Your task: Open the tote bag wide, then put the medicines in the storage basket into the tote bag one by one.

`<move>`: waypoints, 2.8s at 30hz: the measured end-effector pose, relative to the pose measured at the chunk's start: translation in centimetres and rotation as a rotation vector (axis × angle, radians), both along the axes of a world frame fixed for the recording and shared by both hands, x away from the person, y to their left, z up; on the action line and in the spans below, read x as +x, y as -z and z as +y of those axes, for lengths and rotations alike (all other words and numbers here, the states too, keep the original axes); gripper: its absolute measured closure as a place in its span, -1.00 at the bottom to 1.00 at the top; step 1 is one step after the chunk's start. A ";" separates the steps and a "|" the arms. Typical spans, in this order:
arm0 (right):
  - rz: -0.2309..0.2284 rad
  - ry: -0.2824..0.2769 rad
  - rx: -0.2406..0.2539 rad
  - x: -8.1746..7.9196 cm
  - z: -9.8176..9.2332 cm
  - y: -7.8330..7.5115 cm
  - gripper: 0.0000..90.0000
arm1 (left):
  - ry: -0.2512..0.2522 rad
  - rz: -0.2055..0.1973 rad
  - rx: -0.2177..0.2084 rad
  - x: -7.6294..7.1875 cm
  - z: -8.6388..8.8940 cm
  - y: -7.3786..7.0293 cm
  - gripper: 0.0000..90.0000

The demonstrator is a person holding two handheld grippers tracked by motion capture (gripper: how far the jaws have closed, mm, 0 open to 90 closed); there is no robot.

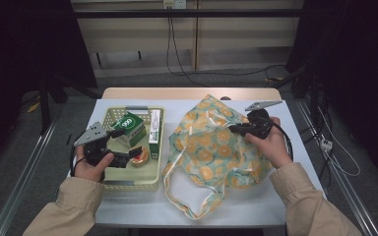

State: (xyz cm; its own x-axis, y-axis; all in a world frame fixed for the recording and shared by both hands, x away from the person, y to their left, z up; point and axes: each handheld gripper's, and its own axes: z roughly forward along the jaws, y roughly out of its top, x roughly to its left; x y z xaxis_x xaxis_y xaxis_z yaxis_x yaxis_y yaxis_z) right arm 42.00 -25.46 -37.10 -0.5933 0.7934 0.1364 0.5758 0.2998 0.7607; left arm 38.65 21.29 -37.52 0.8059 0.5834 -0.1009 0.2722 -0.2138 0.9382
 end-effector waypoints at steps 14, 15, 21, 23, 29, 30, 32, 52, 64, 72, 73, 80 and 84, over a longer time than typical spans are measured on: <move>0.017 -0.005 0.043 -0.1 -0.8 0.6 0.93 | 0.032 0.024 0.040 1.5 -0.3 1.5 -0.90; 0.017 -0.006 0.045 -0.1 -0.7 0.6 0.93 | 0.026 0.023 0.046 1.5 -0.4 1.5 -0.89; 0.022 -0.010 0.048 0.0 -0.8 0.6 0.93 | 0.028 0.040 0.071 1.9 -0.3 2.0 -0.89; 0.022 -0.011 0.053 0.0 -0.8 0.6 0.93 | 0.029 0.041 0.079 2.0 -0.2 2.2 -0.89; 0.022 -0.015 0.054 -0.1 -0.9 0.6 0.93 | 0.017 0.062 0.096 2.4 0.0 2.8 -0.89; 0.021 -0.014 0.052 -0.1 -0.9 0.6 0.93 | 0.018 0.063 0.104 2.5 0.0 2.8 -0.89; 0.020 -0.018 0.052 -0.1 -0.8 0.5 0.93 | 0.019 0.067 0.108 2.6 -0.1 3.0 -0.89; 0.018 -0.020 0.041 -0.5 -0.6 0.6 0.94 | 0.064 0.149 0.222 3.4 -1.0 4.8 -0.86; 0.016 -0.022 0.046 -0.4 -0.7 0.7 0.94 | 0.075 0.185 0.353 4.3 -2.1 5.4 -0.81; 0.019 -0.023 0.047 -0.4 -0.7 0.7 0.94 | 0.091 0.205 0.420 4.6 -2.5 6.4 -0.79; 0.020 -0.024 0.047 -0.4 -0.7 0.7 0.94 | 0.098 0.207 0.435 4.6 -2.4 6.4 -0.79; 0.022 -0.025 0.048 -0.5 -0.6 0.9 0.94 | 0.089 0.252 0.475 4.8 -2.6 7.2 -0.77; 0.020 -0.025 0.048 -0.5 -0.7 0.9 0.94 | 0.077 0.267 0.524 4.7 -2.7 7.4 -0.64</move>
State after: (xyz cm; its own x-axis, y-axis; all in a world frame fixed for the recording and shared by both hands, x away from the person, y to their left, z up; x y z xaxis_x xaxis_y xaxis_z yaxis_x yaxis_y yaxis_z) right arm 41.46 -26.11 -38.04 -0.6097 0.7704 0.1863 0.5840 0.2776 0.7628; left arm 43.39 18.55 -44.89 0.8341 0.5512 -0.0201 0.4498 -0.6586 0.6033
